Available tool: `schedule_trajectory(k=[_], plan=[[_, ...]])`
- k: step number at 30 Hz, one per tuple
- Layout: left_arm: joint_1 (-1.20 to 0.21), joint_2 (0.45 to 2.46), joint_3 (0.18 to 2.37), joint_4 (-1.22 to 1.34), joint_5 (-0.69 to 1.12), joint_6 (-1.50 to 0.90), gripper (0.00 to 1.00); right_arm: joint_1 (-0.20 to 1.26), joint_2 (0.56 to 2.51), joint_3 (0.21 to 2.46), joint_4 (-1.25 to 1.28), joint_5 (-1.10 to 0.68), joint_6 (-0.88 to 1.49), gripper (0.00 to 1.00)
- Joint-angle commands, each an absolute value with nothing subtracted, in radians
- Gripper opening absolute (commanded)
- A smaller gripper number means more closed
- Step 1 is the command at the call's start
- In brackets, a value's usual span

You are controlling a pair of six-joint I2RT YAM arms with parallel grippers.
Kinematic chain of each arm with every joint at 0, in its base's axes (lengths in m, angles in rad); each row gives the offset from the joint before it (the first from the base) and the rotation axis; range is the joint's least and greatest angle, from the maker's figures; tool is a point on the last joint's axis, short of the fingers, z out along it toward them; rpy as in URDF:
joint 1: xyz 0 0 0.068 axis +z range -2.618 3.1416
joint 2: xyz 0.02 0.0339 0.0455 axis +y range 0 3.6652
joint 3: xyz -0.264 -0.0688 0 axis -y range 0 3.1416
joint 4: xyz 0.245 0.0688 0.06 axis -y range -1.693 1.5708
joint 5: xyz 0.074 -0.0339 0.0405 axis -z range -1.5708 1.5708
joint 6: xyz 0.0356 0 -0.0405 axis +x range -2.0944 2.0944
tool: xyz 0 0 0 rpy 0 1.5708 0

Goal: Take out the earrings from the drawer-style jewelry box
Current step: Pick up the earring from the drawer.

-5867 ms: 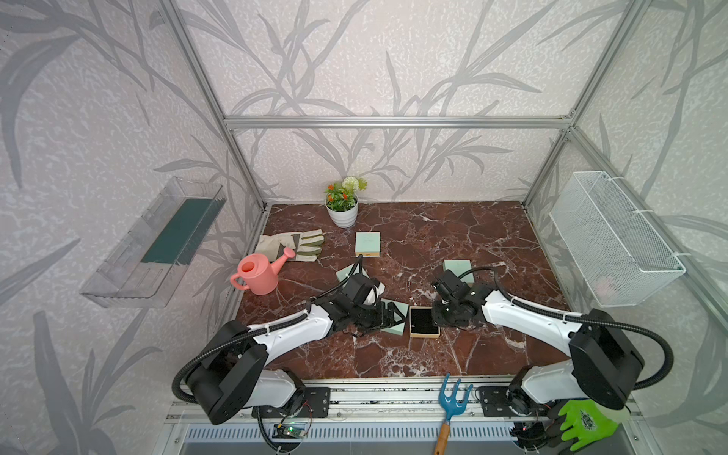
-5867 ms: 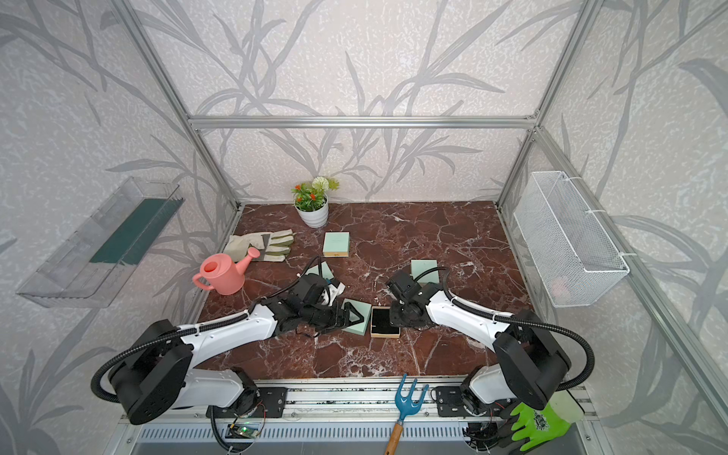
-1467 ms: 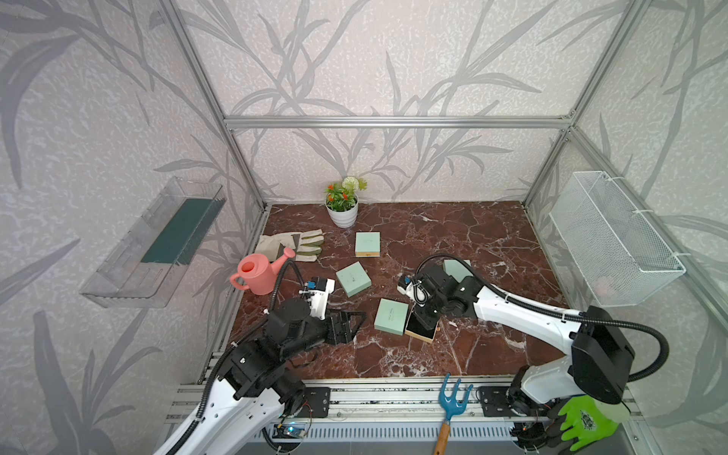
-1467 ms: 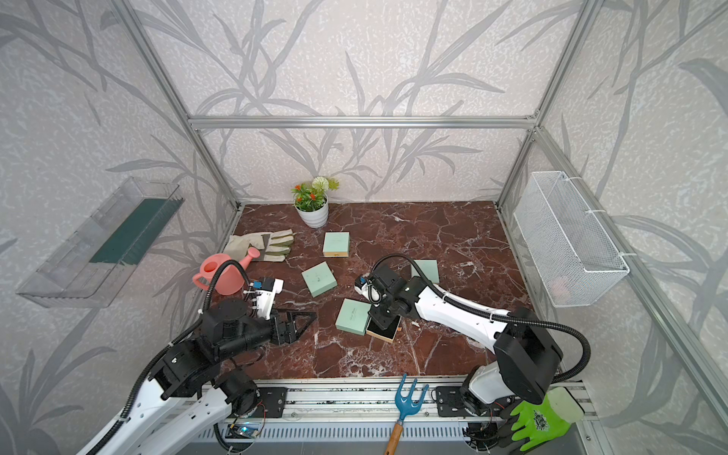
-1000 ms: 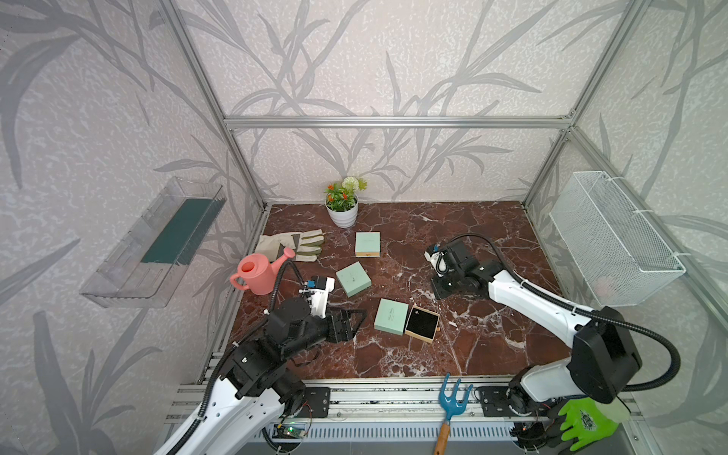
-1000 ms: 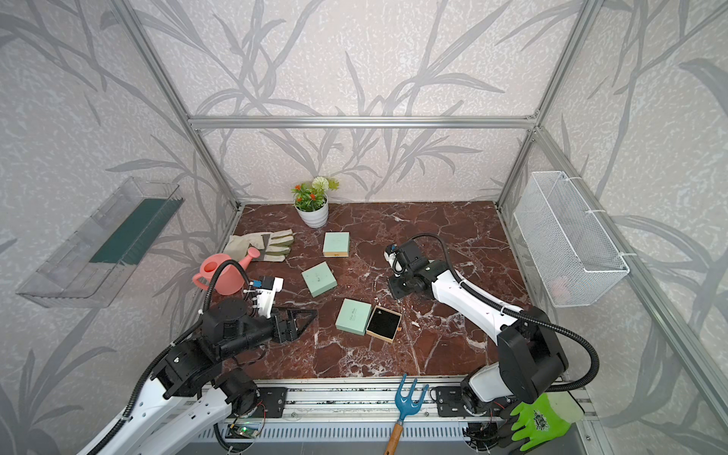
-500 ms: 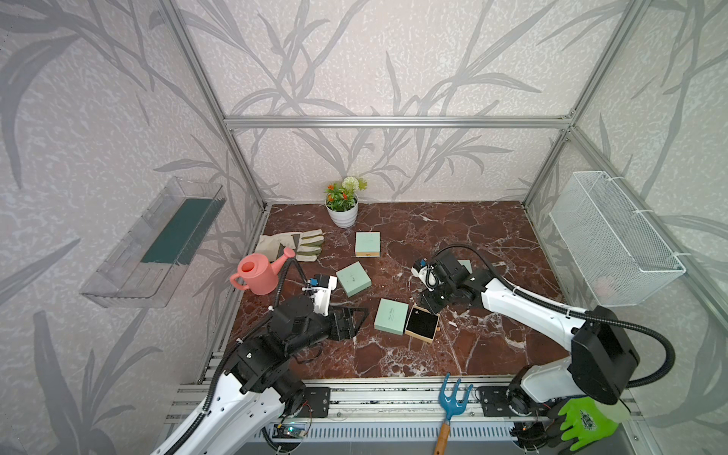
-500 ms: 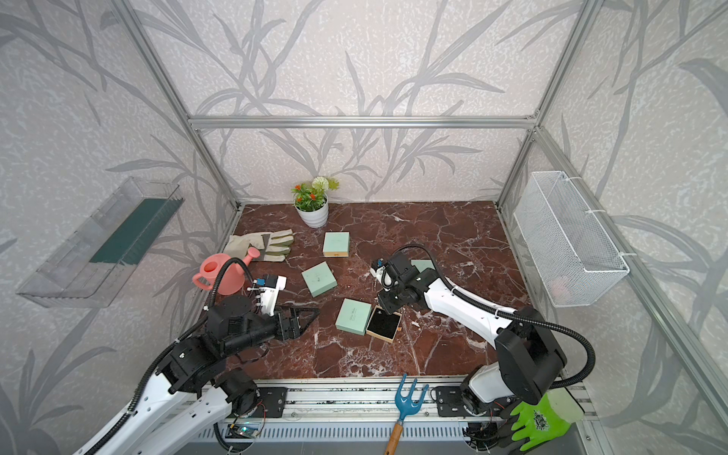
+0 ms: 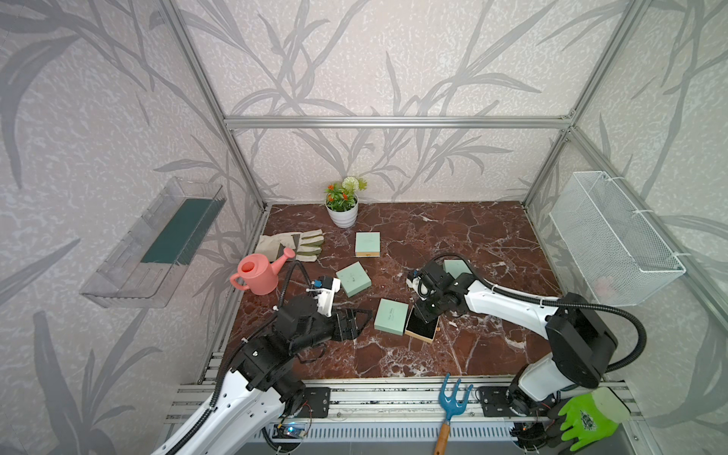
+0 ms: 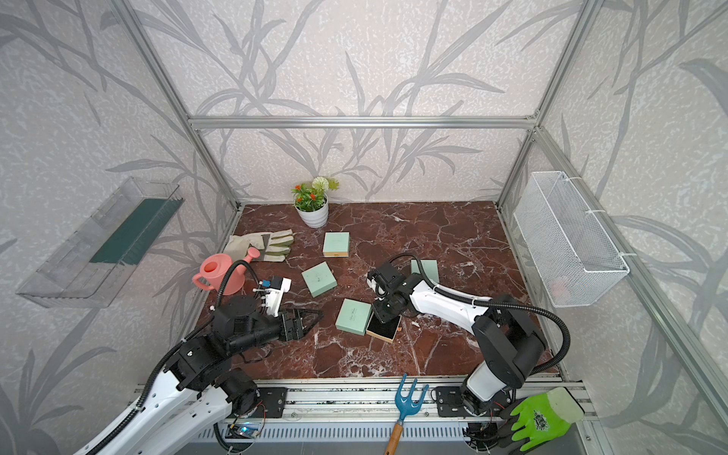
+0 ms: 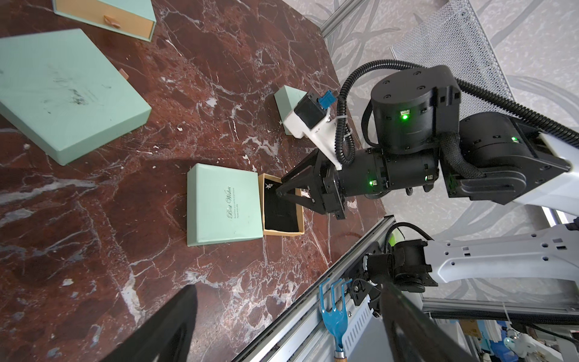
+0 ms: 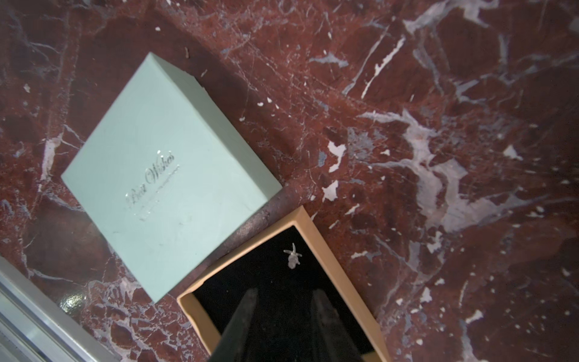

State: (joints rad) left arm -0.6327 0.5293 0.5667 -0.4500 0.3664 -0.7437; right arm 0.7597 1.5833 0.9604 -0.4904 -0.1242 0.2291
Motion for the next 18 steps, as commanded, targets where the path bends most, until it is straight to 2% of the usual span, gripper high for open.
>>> schedule_trajectory(k=[1,10,18], plan=[[-0.629,0.542,0.555,-0.408,0.394,-0.761,0.92,0.759,1.602,0.978,-0.491,-0.101,0.262,0.27],[-0.629,0.544,0.554,-0.409,0.379,-0.757,0.93,0.760,1.649,1.012,-0.487,-0.096,0.278,0.24],[-0.628,0.536,0.549,-0.411,0.365,-0.758,0.93,0.759,1.671,1.011,-0.457,-0.078,0.318,0.17]])
